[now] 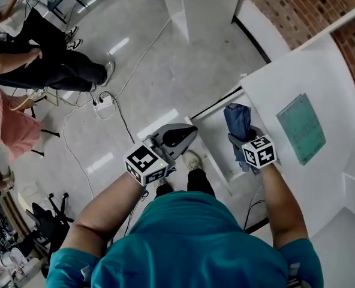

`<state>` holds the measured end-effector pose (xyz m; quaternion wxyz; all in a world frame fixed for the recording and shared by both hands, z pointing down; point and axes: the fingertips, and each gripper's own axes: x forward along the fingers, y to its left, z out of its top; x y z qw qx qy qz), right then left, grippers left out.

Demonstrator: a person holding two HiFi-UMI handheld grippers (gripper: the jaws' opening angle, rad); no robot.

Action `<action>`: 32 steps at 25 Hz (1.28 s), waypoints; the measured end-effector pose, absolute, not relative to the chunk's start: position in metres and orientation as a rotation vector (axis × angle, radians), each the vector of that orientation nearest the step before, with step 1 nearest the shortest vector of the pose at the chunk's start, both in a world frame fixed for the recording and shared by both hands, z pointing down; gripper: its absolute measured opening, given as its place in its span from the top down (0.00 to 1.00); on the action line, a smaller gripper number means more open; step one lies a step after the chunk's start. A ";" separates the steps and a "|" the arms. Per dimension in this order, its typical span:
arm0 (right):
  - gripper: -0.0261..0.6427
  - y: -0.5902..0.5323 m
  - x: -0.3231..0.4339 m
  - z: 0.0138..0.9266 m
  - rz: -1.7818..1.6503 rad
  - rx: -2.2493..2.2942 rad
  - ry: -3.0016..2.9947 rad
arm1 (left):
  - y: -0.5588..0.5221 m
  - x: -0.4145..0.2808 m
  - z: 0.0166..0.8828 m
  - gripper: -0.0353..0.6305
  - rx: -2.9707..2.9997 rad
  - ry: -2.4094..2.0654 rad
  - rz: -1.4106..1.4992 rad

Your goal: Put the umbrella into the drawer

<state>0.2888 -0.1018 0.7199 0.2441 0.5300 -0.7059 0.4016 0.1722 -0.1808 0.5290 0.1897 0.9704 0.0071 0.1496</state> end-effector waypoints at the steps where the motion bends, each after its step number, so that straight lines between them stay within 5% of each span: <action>1: 0.59 -0.098 0.292 0.730 1.121 1.451 -1.907 | -0.179 0.176 0.531 0.92 2.727 0.034 0.427; 32: 0.59 -0.096 0.341 0.880 1.509 1.608 -1.468 | -0.171 0.189 0.572 0.92 2.677 0.101 0.543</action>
